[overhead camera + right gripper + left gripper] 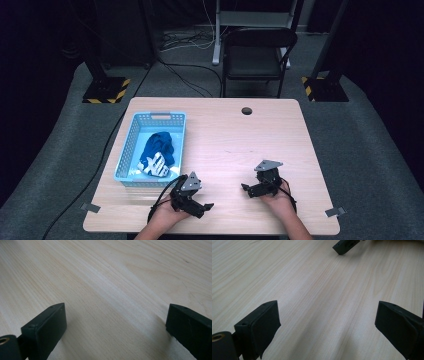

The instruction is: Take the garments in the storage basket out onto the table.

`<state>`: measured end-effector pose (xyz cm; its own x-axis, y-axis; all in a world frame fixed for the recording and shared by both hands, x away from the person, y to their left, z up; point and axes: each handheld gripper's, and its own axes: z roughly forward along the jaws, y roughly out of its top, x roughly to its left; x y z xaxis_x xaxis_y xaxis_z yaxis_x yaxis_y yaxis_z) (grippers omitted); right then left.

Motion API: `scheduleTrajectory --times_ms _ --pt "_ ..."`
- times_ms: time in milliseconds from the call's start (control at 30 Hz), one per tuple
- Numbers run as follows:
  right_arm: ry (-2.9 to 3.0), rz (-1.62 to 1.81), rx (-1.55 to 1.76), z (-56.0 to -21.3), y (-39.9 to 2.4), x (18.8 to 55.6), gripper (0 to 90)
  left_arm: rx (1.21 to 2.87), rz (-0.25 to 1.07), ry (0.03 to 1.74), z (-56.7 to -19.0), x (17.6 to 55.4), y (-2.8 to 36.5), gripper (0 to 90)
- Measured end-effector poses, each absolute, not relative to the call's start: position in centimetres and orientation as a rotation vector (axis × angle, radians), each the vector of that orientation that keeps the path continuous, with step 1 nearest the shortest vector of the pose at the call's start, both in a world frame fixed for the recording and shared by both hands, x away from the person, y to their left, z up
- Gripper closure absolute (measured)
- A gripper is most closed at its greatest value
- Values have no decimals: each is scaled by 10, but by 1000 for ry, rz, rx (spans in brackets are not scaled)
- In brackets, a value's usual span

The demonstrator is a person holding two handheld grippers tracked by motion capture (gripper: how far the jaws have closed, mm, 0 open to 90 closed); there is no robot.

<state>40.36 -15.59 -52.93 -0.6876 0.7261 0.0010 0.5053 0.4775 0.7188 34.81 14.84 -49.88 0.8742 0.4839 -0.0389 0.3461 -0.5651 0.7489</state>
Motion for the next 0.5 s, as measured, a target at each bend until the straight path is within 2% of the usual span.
scheduleTrajectory --times_ms 500 --pt "2423 1030 1043 -529 -156 404 26 2203 240 567 -486 343 149 54"
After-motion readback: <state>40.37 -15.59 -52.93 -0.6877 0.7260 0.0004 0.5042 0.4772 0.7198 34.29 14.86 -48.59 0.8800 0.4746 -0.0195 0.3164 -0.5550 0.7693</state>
